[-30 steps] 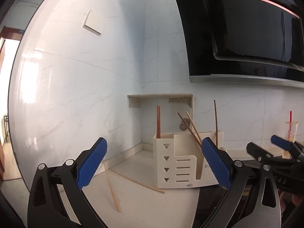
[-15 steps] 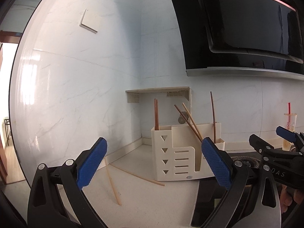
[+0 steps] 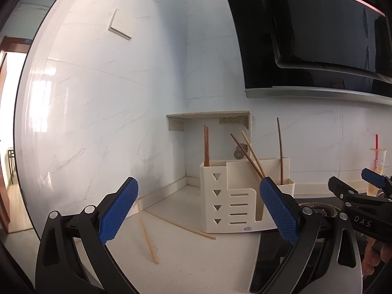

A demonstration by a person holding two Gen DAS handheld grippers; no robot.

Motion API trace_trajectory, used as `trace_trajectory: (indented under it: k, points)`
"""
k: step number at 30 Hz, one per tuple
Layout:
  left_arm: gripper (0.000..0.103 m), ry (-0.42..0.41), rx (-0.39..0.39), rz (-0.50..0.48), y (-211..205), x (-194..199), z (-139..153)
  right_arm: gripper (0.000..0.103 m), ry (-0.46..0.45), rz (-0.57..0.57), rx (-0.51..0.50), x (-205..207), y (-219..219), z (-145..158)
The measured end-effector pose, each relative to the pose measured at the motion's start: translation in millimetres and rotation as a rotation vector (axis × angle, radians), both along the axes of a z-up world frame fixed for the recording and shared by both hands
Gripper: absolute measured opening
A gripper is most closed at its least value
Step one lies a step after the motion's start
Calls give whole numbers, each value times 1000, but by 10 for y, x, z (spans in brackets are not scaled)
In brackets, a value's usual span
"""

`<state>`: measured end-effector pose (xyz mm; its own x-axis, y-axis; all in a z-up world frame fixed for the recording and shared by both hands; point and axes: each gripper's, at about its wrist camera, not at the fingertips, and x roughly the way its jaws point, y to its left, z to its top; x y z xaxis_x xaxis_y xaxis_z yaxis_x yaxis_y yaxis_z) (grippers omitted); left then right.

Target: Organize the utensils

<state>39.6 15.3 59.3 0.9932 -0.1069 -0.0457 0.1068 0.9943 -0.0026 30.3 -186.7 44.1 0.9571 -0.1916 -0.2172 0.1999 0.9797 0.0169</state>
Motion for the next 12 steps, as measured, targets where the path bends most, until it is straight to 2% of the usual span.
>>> trace_trajectory:
  k: [12]
  points:
    - [98,29,2,-12,17,47,-9,98,7,12,-16,25,28,-4]
